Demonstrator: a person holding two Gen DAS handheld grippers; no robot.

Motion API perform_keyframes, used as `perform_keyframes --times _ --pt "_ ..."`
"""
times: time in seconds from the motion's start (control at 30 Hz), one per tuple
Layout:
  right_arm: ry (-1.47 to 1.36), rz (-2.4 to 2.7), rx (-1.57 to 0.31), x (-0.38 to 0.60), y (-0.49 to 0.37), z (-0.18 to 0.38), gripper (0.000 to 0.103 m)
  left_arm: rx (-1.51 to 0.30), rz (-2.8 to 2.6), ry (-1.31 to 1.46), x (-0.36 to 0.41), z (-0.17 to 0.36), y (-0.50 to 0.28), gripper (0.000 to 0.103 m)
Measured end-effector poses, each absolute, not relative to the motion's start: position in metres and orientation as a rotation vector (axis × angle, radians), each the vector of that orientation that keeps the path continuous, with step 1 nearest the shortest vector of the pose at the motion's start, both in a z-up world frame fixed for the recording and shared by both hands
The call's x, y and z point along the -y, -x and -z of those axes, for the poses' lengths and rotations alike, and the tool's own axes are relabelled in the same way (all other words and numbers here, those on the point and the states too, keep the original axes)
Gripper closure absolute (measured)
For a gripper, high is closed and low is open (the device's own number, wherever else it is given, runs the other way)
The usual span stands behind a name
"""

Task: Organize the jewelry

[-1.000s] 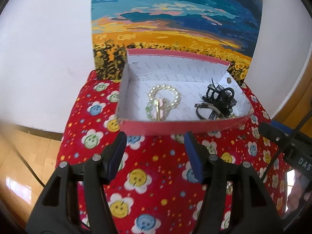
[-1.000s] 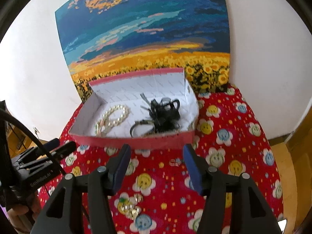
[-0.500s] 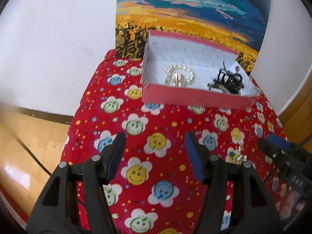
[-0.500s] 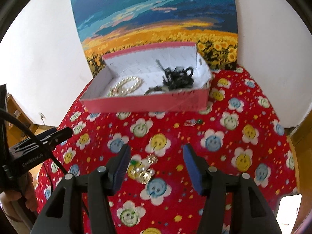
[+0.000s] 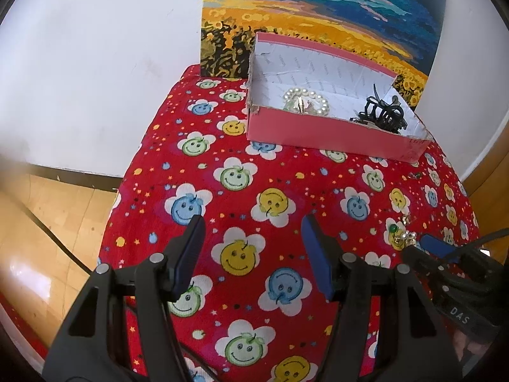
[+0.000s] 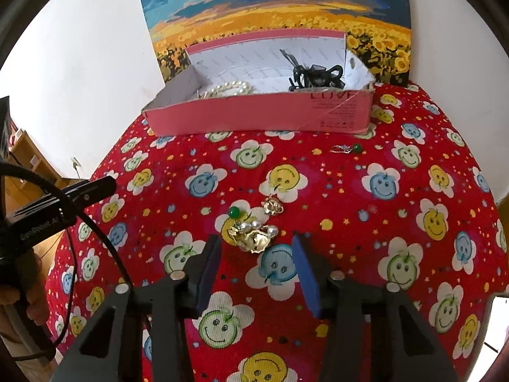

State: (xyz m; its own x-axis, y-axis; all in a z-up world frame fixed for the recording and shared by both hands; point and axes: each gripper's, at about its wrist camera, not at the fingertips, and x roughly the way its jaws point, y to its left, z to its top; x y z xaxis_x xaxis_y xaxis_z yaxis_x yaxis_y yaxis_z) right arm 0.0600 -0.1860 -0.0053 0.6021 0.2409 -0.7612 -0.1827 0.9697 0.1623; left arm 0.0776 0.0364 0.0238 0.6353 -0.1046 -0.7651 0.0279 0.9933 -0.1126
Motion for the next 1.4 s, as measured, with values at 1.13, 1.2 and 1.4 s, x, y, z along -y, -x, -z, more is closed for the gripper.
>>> perform_keyframes --times 1.13,1.2,1.4 --pt "-0.164 -0.2 -0.747 0.242 -0.04 -0.035 0.082 -0.901 0.194 0.034 0.02 -0.024 -0.071 0.048" --pt "-0.175 -0.193 -0.741 0.249 -0.038 -0.037 0.082 -0.901 0.214 0.028 0.029 -0.023 -0.072 0.048" --pt "-0.188 -0.188 -0.738 0.258 -0.035 -0.038 0.082 -0.914 0.237 -0.009 0.053 -0.018 -0.075 0.051"
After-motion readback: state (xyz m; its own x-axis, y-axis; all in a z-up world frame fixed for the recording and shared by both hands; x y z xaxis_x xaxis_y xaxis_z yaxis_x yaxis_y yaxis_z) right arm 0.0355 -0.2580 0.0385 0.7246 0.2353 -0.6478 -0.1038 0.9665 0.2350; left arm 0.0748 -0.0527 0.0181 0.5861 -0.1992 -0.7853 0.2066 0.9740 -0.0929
